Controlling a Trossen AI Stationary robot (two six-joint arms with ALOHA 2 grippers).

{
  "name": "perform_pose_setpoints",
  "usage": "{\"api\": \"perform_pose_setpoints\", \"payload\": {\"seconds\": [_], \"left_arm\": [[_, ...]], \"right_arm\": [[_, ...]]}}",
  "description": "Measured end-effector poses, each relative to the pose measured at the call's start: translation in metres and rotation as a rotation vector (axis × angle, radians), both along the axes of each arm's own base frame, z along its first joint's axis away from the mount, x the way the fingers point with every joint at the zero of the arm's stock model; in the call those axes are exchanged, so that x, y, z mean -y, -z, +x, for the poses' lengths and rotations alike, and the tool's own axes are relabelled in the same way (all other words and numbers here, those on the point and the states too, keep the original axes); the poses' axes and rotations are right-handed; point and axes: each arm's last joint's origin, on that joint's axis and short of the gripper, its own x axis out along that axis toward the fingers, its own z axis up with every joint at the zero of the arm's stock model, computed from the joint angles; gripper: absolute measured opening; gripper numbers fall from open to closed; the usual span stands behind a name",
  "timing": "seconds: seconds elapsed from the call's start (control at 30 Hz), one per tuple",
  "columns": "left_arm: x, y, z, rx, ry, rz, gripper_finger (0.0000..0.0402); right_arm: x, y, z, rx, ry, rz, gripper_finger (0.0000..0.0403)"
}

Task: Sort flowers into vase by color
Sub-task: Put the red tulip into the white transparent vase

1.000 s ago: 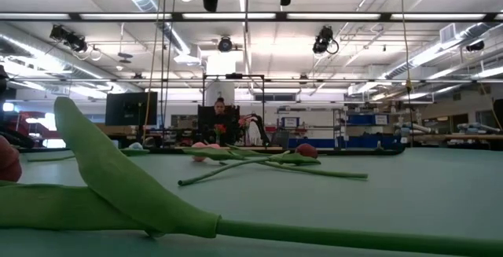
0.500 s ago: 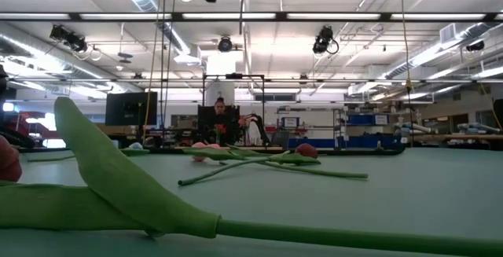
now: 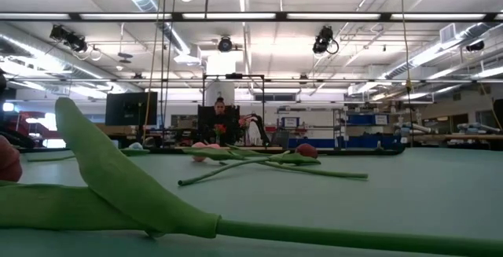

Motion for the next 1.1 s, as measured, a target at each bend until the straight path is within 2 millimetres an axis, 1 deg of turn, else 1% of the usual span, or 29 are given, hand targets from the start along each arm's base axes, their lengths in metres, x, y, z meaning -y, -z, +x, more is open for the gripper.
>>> {"api": "perform_pose_setpoints", "payload": {"seconds": [0.17, 0.3, 0.4, 0.5, 0.63, 0.83, 0.97, 1.1], "left_arm": [[0.003, -0.006, -0.018, -0.006, -0.013, 0.032, 0.0004], [0.005, -0.008, -0.028, -0.007, -0.013, 0.049, 0.0004], [0.009, -0.007, -0.033, -0.028, -0.003, 0.017, 0.0004], [0.017, -0.004, -0.037, -0.077, 0.029, -0.017, 0.0004], [0.033, 0.002, -0.045, -0.159, 0.058, -0.017, 0.0004], [0.050, -0.001, -0.056, -0.148, 0.135, -0.018, 0.0004], [0.058, -0.003, -0.073, -0.145, 0.198, 0.020, 0.0004], [0.056, -0.003, -0.100, -0.157, 0.212, 0.079, 0.0004]], "right_arm": [[-0.002, -0.004, -0.010, 0.013, 0.022, -0.005, 0.0142], [-0.002, -0.005, -0.010, 0.020, 0.021, 0.005, 0.0142], [-0.002, -0.004, -0.007, 0.021, 0.021, 0.014, 0.0142], [-0.001, -0.005, -0.005, 0.037, 0.022, 0.013, 0.0143], [-0.001, -0.004, -0.003, 0.031, 0.021, 0.014, 0.0142], [0.000, -0.001, 0.001, 0.019, 0.021, 0.017, 0.0142], [0.000, 0.000, 0.003, 0.012, 0.022, 0.018, 0.0142], [0.000, 0.000, 0.003, 0.014, 0.021, 0.017, 0.0143]]}}
